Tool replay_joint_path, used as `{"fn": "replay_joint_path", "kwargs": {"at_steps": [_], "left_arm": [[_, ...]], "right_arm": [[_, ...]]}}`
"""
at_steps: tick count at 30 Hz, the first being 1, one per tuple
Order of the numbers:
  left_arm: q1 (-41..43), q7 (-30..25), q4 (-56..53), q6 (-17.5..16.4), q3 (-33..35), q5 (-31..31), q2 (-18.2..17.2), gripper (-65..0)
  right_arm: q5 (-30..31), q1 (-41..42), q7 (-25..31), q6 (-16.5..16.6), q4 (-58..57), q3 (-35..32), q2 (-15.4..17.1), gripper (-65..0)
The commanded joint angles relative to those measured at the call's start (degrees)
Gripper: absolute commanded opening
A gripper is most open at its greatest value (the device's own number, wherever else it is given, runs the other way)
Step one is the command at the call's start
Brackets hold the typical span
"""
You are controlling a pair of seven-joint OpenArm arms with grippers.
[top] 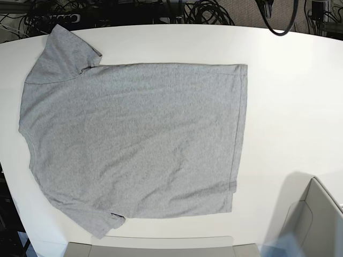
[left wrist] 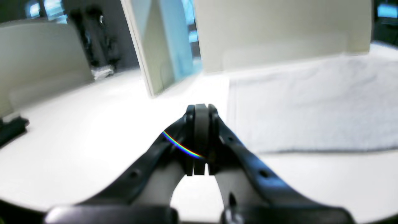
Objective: Fold the T-shirt properly
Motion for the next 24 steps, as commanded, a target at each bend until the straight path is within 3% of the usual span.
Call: {"fn": "replay_joint_path", "kwargs": {"at_steps": [1, 6, 11, 17, 21, 24], "left_arm": [[1.87, -3.45, 1.93, 0.32, -0.16, -0.39, -0.33, -64.6], [2.93, -3.45, 8.08, 0.32, -0.16, -0.39, -0.33, -63.8], [2.93, -1.69, 13.88, 0.32, -0.16, -0.39, -0.33, -57.5], [2.14, 14.75, 22.85, 0.14, -0.07, -0.13, -0.33, -56.5], [0.73, 27.32, 30.59, 0.06, -0.16, -0.13, -0.41, -56.4], [-0.85, 35.23, 34.02, -0.03, -0.07, -0.04, -0.41, -56.4]], "right_arm": [[0.27, -2.29, 1.86, 0.23, 2.0, -0.01, 0.37, -64.7], [0.71, -4.54, 1.86, 0.23, 7.71, -0.01, 1.86, -64.7], [0.71, -4.54, -1.66, 0.23, 12.11, 1.93, 1.86, -64.7], [0.71, -4.54, -11.5, 0.14, 18.0, 6.85, 1.78, -62.4], [1.5, -4.54, -15.37, 0.14, 20.72, 8.78, 1.69, -52.3], [6.69, -4.54, -15.81, 0.23, 21.43, 8.87, 1.86, -47.4]]}}
